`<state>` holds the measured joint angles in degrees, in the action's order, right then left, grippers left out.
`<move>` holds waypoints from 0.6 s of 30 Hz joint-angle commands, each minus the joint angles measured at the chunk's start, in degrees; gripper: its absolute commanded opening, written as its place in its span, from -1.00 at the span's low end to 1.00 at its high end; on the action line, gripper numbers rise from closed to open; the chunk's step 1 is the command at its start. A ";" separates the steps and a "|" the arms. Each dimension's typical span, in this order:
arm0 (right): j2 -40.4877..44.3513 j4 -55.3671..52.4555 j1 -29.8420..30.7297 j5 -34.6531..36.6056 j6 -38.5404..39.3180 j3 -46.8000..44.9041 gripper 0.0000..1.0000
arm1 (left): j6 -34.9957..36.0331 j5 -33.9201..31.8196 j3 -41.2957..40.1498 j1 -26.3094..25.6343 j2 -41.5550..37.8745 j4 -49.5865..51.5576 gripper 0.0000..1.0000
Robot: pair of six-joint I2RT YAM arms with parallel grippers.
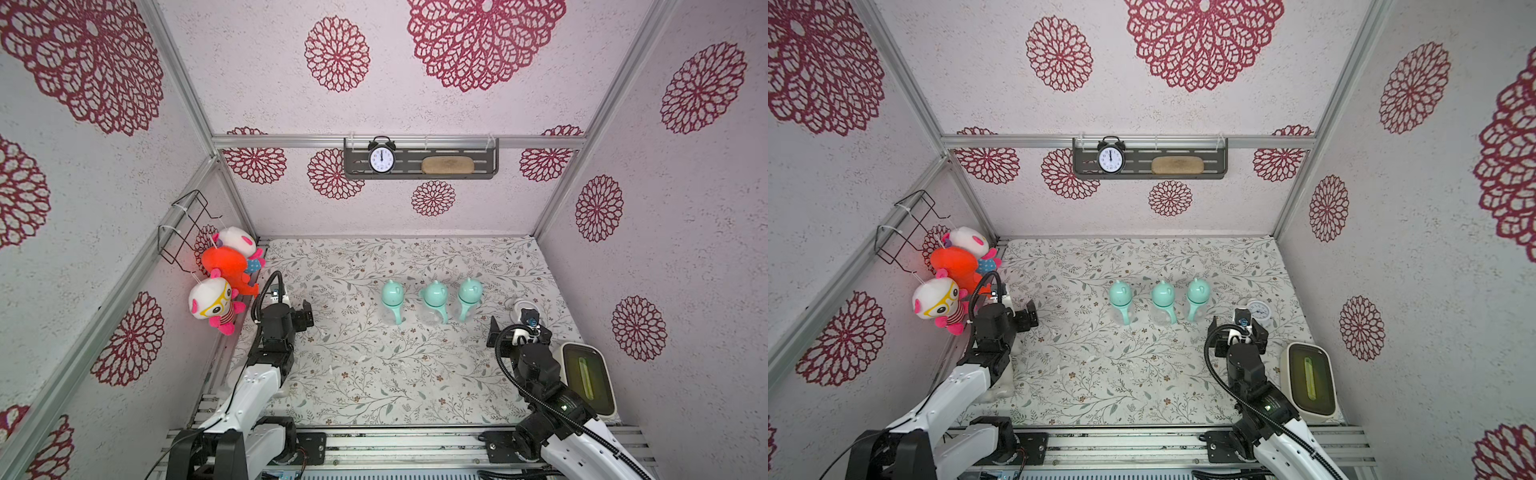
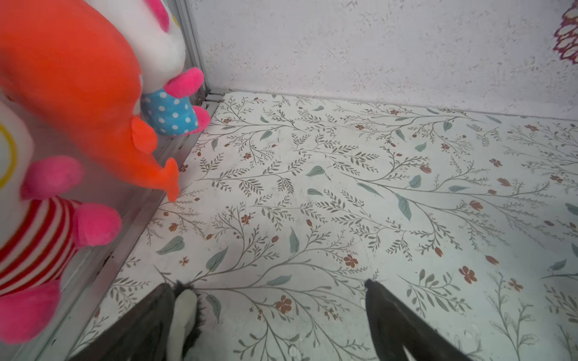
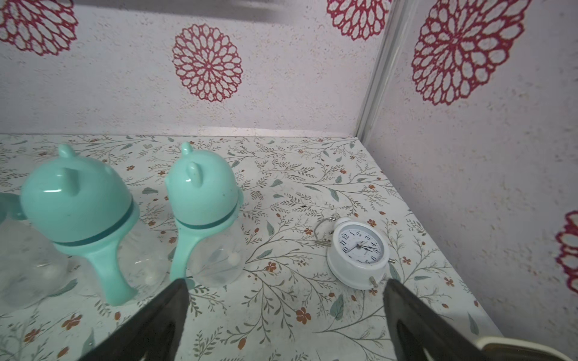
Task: Assemble the baby bottles
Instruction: Reset both arms
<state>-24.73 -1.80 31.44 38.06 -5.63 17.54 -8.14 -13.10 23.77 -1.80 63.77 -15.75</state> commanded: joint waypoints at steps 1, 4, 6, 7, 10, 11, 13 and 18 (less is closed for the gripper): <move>-0.51 12.24 -2.31 4.34 4.16 -2.83 0.96 | 1.92 1.53 -1.57 0.66 3.20 -14.33 0.95; -1.64 18.20 -5.95 1.98 5.39 -5.65 0.96 | 3.38 1.76 -2.14 0.72 6.45 -18.28 0.95; -2.28 24.32 -7.98 0.29 6.28 -8.66 0.96 | 3.65 2.36 -2.72 0.92 7.92 -21.22 0.95; -2.72 27.59 -9.25 -0.71 6.63 -10.23 0.96 | 4.09 2.36 -2.90 1.01 8.90 -22.80 0.95; -5.44 33.15 -12.94 -3.67 6.56 -12.37 0.97 | 4.92 2.24 -3.02 1.33 11.02 -25.02 0.95; -6.70 34.80 -14.11 -4.54 6.35 -12.79 0.96 | 4.96 2.21 -3.05 1.43 11.48 -25.56 0.95; -9.96 40.01 -16.66 -6.90 6.00 -14.15 0.97 | 5.47 1.70 -2.86 1.54 12.36 -26.35 0.95; -17.89 49.66 -22.00 -11.28 4.26 -15.79 0.96 | 7.09 1.78 -2.78 2.01 14.18 -28.97 0.95</move>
<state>-40.07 36.18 11.42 30.50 -0.64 2.22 -3.29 -11.40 21.08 -0.54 77.01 -40.29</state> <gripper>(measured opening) 0.982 0.976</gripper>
